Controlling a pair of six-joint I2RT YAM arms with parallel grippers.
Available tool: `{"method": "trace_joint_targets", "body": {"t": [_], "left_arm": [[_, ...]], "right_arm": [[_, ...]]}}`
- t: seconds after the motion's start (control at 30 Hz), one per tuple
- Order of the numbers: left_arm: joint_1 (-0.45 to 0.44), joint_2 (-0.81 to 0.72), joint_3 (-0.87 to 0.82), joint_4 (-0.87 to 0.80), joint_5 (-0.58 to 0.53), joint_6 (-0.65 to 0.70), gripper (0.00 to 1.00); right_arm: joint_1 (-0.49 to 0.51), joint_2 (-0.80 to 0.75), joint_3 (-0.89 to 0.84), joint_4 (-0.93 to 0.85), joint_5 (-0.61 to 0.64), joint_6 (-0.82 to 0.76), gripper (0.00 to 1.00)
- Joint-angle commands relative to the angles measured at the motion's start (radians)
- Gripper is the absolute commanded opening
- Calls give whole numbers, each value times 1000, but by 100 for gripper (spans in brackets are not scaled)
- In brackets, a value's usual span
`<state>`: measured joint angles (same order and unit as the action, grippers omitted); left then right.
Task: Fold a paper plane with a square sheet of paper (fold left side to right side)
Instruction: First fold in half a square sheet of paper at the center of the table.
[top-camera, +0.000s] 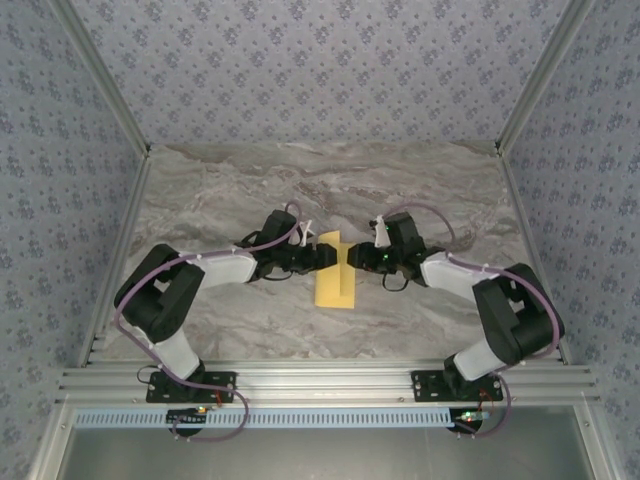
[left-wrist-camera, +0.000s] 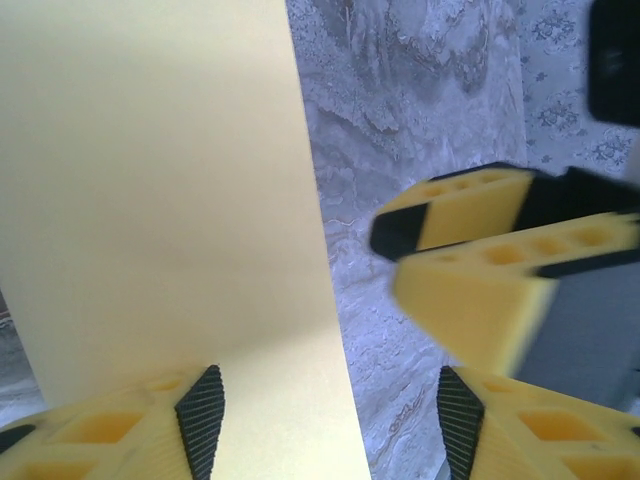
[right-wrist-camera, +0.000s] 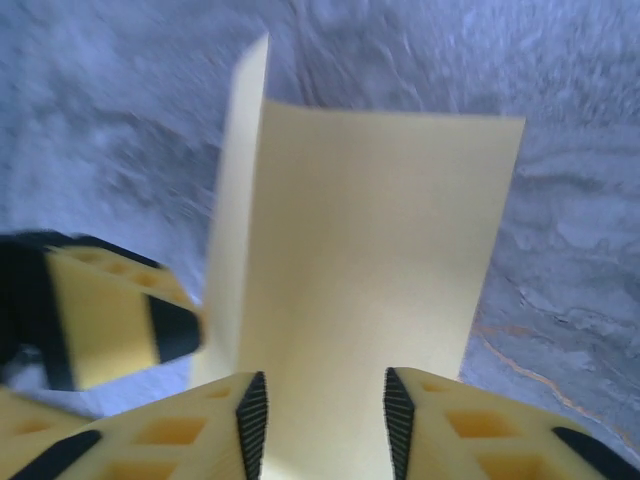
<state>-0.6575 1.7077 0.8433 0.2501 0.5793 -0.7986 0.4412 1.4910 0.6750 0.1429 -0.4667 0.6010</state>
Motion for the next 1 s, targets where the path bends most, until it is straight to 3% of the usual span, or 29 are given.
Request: {"method": "trace_joint_targets", "body": {"t": [0.0, 0.23, 0.4, 0.5, 0.57, 0.67, 0.73, 0.97], "left_arm": [[-5, 8, 32, 26, 5, -2, 55], [-7, 9, 34, 12, -1, 7, 38], [-8, 7, 30, 11, -4, 9, 34], [-7, 5, 30, 9, -5, 11, 32], [-8, 3, 31, 7, -6, 13, 32], [-7, -11, 32, -13, -20, 19, 33], [-7, -31, 30, -50, -52, 38, 38], [-7, -84, 40, -213, -182, 88, 55]], "right_arm": [[-12, -20, -39, 139, -94, 89, 46], [-4, 38, -33, 223, -141, 158, 47], [9, 92, -15, 234, -148, 177, 45], [18, 120, -7, 237, -150, 186, 41], [21, 130, -5, 239, -152, 185, 32], [19, 129, 3, 195, -132, 155, 14], [19, 127, 21, 134, -108, 118, 8], [22, 143, 58, -21, -9, 37, 8]]}}
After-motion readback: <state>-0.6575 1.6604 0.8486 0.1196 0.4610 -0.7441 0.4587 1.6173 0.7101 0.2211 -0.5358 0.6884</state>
